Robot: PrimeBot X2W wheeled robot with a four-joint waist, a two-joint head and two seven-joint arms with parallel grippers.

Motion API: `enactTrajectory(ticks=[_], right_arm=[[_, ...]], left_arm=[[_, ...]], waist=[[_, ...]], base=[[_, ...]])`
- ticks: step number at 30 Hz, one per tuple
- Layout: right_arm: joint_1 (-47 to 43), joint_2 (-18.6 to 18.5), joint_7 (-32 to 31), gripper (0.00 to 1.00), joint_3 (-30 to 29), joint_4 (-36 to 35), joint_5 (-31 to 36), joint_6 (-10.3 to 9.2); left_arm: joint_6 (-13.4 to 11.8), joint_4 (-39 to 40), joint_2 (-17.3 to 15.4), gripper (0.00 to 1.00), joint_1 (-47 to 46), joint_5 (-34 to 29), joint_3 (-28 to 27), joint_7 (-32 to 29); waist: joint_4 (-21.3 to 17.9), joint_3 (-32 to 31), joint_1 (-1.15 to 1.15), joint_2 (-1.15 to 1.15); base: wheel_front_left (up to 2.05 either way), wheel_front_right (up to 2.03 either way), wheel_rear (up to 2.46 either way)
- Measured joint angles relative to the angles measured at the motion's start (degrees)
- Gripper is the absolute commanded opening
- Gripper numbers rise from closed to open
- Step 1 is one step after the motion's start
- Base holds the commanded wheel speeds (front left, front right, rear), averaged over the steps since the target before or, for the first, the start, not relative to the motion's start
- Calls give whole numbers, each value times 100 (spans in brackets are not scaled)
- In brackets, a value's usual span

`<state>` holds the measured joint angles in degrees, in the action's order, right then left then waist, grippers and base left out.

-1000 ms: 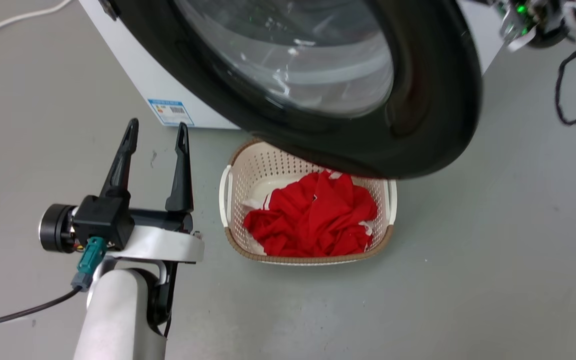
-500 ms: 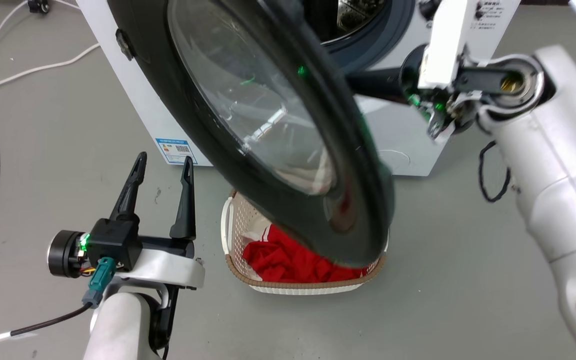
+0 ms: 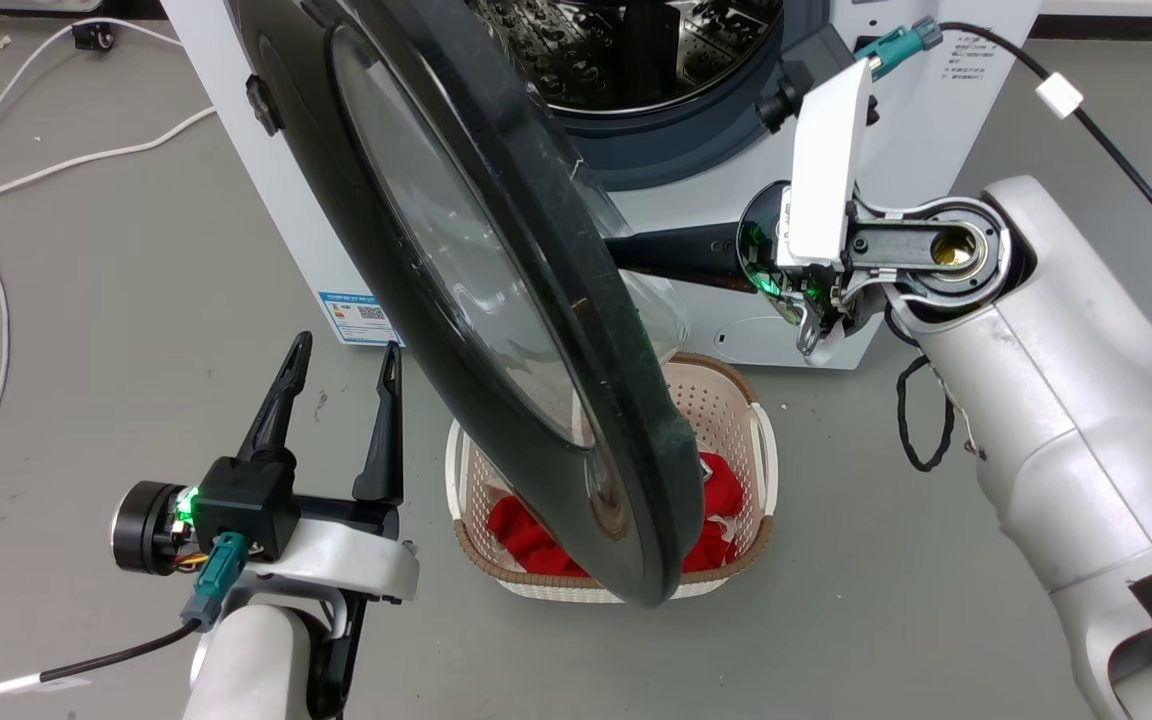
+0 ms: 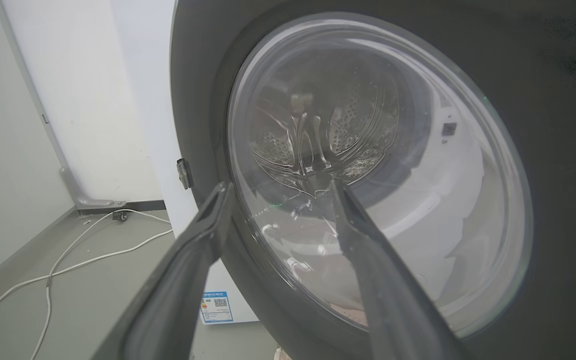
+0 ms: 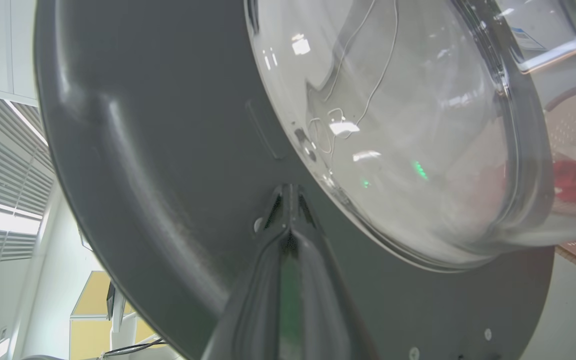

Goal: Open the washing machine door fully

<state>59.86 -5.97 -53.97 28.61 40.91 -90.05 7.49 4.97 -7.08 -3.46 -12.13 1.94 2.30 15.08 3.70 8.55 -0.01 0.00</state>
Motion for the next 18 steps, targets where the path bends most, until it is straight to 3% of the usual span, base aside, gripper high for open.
enactTrajectory(ticks=[10, 18], right_arm=[[-293, 70, -56, 0, 55, -330, -116, 0], [-773, -70, 1230, 0, -504, -806, 8, 0]], left_arm=[[-16, 0, 3, 100, 18, 25, 0, 0], [-49, -3, 3, 100, 48, 32, -66, 0]], waist=[[-54, -34, 0, 0], [-131, -101, 0, 0]], base=[[0, 0, 0], [0, 0, 0]])
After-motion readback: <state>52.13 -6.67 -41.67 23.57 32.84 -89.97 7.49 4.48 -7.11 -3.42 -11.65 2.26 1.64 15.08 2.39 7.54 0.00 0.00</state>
